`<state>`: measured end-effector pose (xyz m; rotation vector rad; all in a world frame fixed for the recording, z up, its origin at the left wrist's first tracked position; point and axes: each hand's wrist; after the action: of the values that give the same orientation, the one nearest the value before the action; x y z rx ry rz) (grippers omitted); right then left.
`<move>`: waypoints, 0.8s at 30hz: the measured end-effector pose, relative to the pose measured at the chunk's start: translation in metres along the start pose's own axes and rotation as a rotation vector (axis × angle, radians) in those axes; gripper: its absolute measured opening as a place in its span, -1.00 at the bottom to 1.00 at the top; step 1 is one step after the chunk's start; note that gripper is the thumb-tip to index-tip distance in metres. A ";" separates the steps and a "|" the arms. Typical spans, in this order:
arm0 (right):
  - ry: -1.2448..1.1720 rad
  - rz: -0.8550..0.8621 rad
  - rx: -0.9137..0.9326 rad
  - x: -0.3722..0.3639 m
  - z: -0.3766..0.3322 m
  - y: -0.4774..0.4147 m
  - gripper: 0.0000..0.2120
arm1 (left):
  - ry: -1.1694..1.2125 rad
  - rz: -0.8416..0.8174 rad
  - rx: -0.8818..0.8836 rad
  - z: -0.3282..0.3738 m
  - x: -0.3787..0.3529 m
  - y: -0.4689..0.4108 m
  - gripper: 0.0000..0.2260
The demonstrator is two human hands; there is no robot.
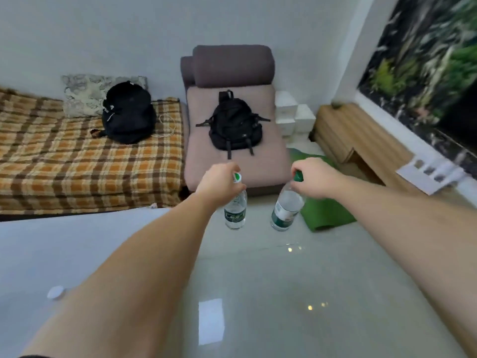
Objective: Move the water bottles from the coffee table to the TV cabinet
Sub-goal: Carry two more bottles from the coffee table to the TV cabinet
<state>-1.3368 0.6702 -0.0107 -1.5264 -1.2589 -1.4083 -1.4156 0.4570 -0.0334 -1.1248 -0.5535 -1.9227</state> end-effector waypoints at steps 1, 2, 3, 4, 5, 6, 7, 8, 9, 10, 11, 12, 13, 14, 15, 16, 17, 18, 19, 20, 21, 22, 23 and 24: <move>0.009 0.015 -0.042 0.008 0.021 0.018 -0.78 | -0.011 -0.021 -0.053 0.023 -0.008 -0.002 -0.60; 0.013 0.029 -0.081 0.015 0.042 0.037 -0.78 | -0.021 -0.040 -0.107 0.046 -0.015 -0.001 -0.61; 0.018 0.042 -0.117 0.022 0.060 0.057 -0.77 | -0.027 -0.057 -0.158 0.070 -0.023 0.003 -0.62; 0.025 0.048 -0.162 0.027 0.077 0.078 -0.78 | -0.031 -0.072 -0.207 0.092 -0.031 0.009 -0.64; 0.030 0.054 -0.211 0.031 0.093 0.102 -0.79 | -0.038 -0.095 -0.255 0.113 -0.040 0.016 -0.65; 0.032 0.058 -0.262 0.033 0.109 0.124 -0.81 | -0.053 -0.120 -0.302 0.132 -0.050 0.024 -0.67; 0.024 0.069 -0.309 0.036 0.123 0.149 -0.82 | -0.079 -0.150 -0.351 0.151 -0.061 0.032 -0.67; 0.006 0.080 -0.362 0.036 0.139 0.173 -0.83 | -0.115 -0.180 -0.407 0.170 -0.072 0.040 -0.67; -0.015 0.097 -0.414 0.037 0.153 0.199 -0.84 | -0.152 -0.208 -0.466 0.189 -0.083 0.049 -0.67; -0.031 0.108 -0.464 0.037 0.168 0.225 -0.86 | -0.181 -0.231 -0.521 0.209 -0.093 0.057 -0.68; -0.037 0.119 -0.506 0.038 0.180 0.252 -0.88 | -0.203 -0.246 -0.570 0.229 -0.103 0.066 -0.68; -0.040 0.131 -0.547 0.038 0.194 0.278 -0.90 | -0.215 -0.254 -0.611 0.250 -0.113 0.075 -0.69; -0.051 0.147 -0.589 0.039 0.207 0.305 -0.92 | -0.222 -0.260 -0.643 0.271 -0.123 0.084 -0.70; -0.078 0.162 -0.642 0.039 0.219 0.331 -0.91 | -0.221 -0.272 -0.677 0.293 -0.132 0.093 -0.70; -0.110 0.175 -0.703 0.040 0.228 0.358 -0.89 | -0.216 -0.288 -0.719 0.315 -0.142 0.103 -0.70; -0.132 0.178 -0.763 0.040 0.237 0.386 -0.88 | -0.207 -0.308 -0.765 0.337 -0.152 0.114 -0.70; -0.141 0.173 -0.816 0.040 0.244 0.414 -0.89 | -0.199 -0.330 -0.814 0.358 -0.164 0.125 -0.70; -0.155 0.167 -0.865 0.037 0.252 0.442 -0.91 | -0.194 -0.354 -0.863 0.378 -0.175 0.137 -0.70; -0.170 0.169 -0.906 0.034 0.258 0.469 -0.93 | -0.191 -0.379 -0.911 0.398 -0.185 0.149 -0.71; -0.182 0.167 -0.946 0.030 0.263 0.495 -0.94 | -0.186 -0.403 -0.955 0.416 -0.196 0.163 -0.72; -0.180 0.153 -0.988 0.026 0.266 0.521 -0.93 | -0.177 -0.427 -0.991 0.432 -0.205 0.177 -0.73; -0.183 0.135 -1.037 0.020 0.269 0.544 -0.92 | -0.168 -0.454 -1.020 0.445 -0.215 0.192 -0.74; -0.188 0.125 -1.088 0.013 0.271 0.567 -0.91 | -0.158 -0.480 -1.048 0.457 -0.224 0.207 -0.73; -0.202 0.126 -1.141 0.007 0.274 0.588 -0.91 | -0.151 -0.508 -1.079 0.469 -0.234 0.222 -0.71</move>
<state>-0.6948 0.7612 0.0195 -2.4514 -0.3583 -2.0585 -0.9359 0.7618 -0.0063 -1.9257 0.2339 -2.6877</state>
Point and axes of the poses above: each hand's wrist, its own y-axis away from the middle knuckle, its own x-axis out of the back of the hand, z = x × y, and after that the axes turned 6 degrees about -x, right-handed
